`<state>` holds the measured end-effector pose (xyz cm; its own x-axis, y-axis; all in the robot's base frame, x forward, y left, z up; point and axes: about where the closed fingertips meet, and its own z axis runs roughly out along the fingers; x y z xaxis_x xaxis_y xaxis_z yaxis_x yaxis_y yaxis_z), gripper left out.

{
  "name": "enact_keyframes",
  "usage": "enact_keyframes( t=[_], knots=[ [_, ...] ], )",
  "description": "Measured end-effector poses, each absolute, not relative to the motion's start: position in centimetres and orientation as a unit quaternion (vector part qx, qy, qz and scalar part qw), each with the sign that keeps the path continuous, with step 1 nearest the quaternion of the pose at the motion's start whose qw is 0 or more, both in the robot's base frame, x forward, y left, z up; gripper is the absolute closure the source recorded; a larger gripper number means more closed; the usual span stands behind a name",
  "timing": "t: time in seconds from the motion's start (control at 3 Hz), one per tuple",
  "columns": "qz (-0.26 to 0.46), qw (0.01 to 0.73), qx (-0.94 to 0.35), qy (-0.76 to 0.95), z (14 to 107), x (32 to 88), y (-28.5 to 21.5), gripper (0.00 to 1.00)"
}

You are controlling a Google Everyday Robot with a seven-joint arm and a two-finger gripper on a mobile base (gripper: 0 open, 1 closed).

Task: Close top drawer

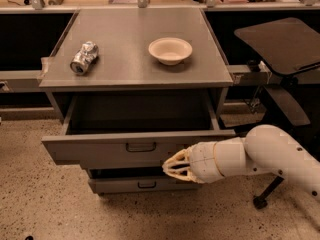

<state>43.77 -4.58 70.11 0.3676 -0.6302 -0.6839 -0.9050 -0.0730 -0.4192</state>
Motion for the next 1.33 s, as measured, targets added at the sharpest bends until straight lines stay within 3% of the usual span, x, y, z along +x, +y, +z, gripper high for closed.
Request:
enact_keyframes(
  t=[0.33, 0.67, 1.33],
  knots=[
    [0.212, 0.406, -0.669, 0.586, 62.6, 44.7, -4.7, 1.00],
    [0.246, 0.424, -0.623, 0.609, 56.3, 46.8, -4.2, 1.00],
    [0.287, 0.479, -0.606, 0.567, 52.8, 53.0, -0.2, 1.00]
  ],
)
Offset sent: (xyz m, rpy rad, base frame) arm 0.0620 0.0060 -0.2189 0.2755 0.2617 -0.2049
